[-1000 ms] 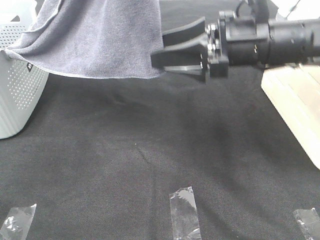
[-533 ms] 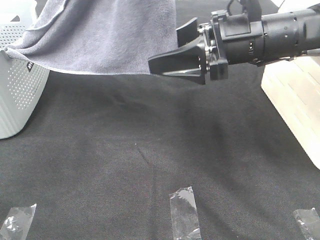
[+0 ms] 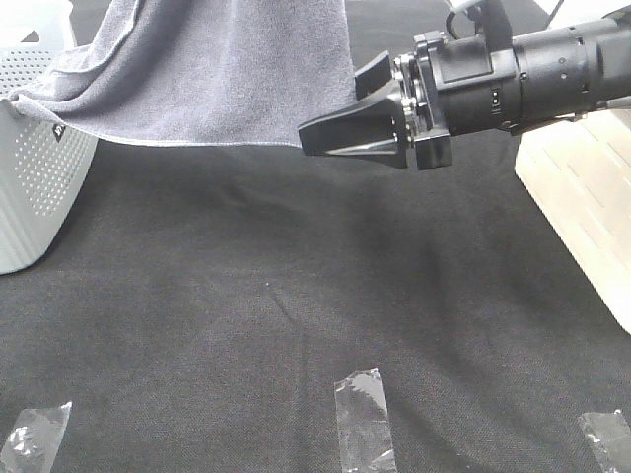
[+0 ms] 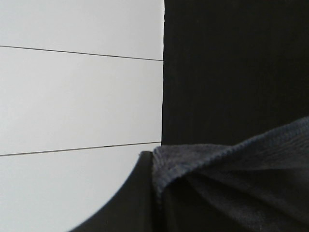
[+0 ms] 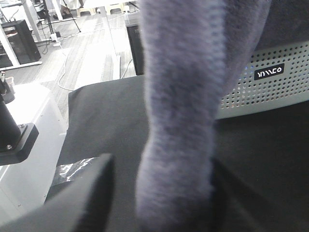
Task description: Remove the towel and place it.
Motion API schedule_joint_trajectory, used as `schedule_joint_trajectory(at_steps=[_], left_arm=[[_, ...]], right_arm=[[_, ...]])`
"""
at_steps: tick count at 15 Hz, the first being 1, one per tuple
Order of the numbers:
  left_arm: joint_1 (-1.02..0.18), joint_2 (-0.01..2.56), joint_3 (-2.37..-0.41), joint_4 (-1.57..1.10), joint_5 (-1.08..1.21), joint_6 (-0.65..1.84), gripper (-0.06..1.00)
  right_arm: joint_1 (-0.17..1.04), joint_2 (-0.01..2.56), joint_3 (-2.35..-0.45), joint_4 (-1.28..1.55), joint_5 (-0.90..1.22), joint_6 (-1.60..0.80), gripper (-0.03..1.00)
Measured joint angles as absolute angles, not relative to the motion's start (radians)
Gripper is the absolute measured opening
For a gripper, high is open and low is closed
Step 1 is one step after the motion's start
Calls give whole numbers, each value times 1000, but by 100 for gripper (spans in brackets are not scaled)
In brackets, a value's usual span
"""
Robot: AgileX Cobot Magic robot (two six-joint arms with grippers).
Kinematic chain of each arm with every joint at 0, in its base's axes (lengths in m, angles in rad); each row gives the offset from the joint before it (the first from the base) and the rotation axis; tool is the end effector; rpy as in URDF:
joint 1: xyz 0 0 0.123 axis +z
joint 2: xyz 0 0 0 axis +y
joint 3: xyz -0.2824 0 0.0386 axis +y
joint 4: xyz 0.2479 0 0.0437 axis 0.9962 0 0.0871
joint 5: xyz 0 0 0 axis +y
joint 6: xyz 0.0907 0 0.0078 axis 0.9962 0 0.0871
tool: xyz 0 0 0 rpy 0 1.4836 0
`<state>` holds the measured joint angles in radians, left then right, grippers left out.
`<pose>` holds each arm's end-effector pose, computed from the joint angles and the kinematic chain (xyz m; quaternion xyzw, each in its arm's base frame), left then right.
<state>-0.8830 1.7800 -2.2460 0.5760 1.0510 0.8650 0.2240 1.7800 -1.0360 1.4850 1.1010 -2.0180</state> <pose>0.2691 -0.2597 0.5089 0.6290 0.5325 0.2796 0.4926 0.3103 0.1537 0.2249 -0.5036 0.6441 0.4104 0.4038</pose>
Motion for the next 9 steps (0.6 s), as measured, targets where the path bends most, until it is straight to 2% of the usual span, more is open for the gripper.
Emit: schedule_joint_trajectory(at_steps=[2,3,4,5,6,9], left_arm=[[-883,1780,-2246,576,1065,864,0],[-883,1780,-2246,576,1083,861,0],[-883,1780,-2246,576,1090,858,0],[-883,1780,-2246,576,1109,849,0],[-883,1780,-2246,576,1124,834,0],[-883,1780,-2246,576,1134,783,0]], right_arm=[[224,1780,-1036,1493,1096,-2018,36],[224,1780,-1036,1509,1093,-2003,24],[224,1780,-1037,1510,1091,-1994,19],[224,1780,-1037,1511,1089,-1963,7],[224,1780,-1037,1507,1087,-1927,2],[224,1780,-1037,1488,1082,-1841,2]])
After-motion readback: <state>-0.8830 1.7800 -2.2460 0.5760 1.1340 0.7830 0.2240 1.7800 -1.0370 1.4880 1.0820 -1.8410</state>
